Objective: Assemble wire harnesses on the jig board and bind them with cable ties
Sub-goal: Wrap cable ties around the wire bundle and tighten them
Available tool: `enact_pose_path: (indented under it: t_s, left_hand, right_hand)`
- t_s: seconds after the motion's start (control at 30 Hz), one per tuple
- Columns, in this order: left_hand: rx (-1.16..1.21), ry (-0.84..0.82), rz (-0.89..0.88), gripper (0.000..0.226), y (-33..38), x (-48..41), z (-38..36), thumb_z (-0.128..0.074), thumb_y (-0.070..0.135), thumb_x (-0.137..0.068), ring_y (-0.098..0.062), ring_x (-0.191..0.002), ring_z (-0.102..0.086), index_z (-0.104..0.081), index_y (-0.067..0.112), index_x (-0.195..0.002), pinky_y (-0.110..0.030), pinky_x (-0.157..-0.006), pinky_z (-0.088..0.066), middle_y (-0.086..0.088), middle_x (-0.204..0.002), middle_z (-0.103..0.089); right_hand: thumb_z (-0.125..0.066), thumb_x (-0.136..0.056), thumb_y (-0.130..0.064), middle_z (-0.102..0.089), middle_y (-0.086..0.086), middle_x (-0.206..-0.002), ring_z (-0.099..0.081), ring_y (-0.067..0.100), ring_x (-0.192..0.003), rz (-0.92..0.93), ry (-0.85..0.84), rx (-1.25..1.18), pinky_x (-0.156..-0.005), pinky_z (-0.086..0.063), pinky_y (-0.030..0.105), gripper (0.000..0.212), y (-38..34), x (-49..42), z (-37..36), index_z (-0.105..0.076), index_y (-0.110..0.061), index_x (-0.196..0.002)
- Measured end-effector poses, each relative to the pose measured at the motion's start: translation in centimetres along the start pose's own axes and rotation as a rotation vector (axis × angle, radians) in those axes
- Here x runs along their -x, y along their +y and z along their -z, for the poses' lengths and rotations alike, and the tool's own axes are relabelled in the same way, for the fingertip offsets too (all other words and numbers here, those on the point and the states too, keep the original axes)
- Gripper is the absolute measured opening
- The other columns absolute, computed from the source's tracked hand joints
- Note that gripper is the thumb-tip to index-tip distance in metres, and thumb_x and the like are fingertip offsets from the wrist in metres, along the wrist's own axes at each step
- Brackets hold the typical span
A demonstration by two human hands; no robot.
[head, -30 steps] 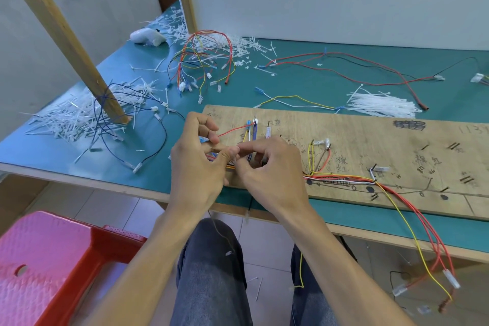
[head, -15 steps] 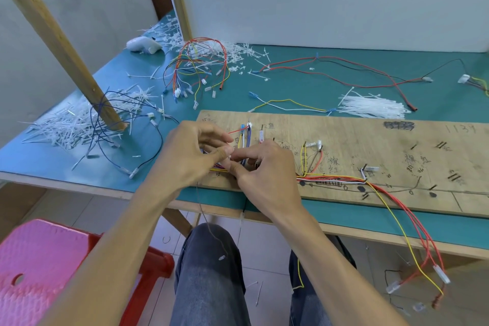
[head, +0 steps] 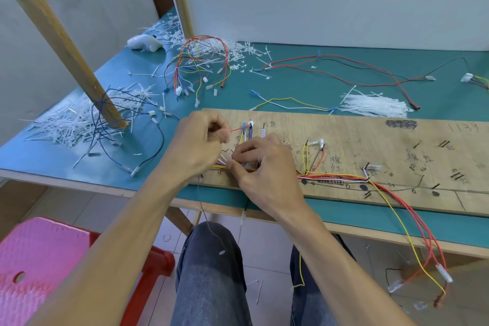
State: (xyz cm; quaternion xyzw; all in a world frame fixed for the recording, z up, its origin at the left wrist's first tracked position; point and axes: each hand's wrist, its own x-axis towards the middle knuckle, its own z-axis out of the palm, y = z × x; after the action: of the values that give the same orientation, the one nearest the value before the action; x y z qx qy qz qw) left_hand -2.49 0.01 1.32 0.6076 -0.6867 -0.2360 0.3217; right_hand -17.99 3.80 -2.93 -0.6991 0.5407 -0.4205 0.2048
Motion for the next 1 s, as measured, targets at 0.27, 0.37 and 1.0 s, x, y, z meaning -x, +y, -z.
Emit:
enact_pose_path:
  t_s: [0.27, 0.37, 1.0]
  left_hand:
    - [0.154, -0.019, -0.103, 0.019, 0.0, 1.3, -1.1, -0.063, 0.007, -0.101, -0.011, -0.075, -0.063, -0.063, 0.021, -0.089, -0.030, -0.080, -0.053, 0.005, -0.081, -0.070]
    - [0.177, -0.094, -0.129, 0.008, -0.7, 1.8, 0.1, -0.076, 0.023, -0.095, -0.010, -0.084, -0.071, -0.070, 0.027, -0.097, -0.031, -0.082, -0.056, 0.009, -0.087, -0.075]
    - [0.174, 0.378, 0.009, 0.047, -0.4, 2.1, -3.7, -0.080, 0.004, -0.079, 0.005, -0.067, -0.070, -0.070, 0.048, -0.064, -0.006, -0.061, -0.048, 0.030, -0.072, -0.072]
  right_hand:
    - [-0.083, -0.085, -0.028, -0.067, -0.015, -0.095, -0.049, 0.015, -0.102, -0.024, -0.076, 0.085, -0.083, -0.033, 0.024, 0.008, 0.0, 0.0, 0.3, -0.078, -0.022, -0.080]
    - [-0.081, -0.087, -0.027, -0.066, -0.014, -0.096, -0.047, 0.015, -0.101, -0.031, -0.080, 0.084, -0.080, -0.031, 0.026, 0.010, -0.1, 0.1, 0.2, -0.076, -0.022, -0.080]
    - [-0.075, -0.089, -0.015, -0.065, -0.010, -0.097, -0.049, 0.024, -0.090, 0.129, -0.067, 0.133, -0.077, -0.048, 0.045, 0.011, 0.4, 0.4, -0.1, -0.085, -0.019, -0.088]
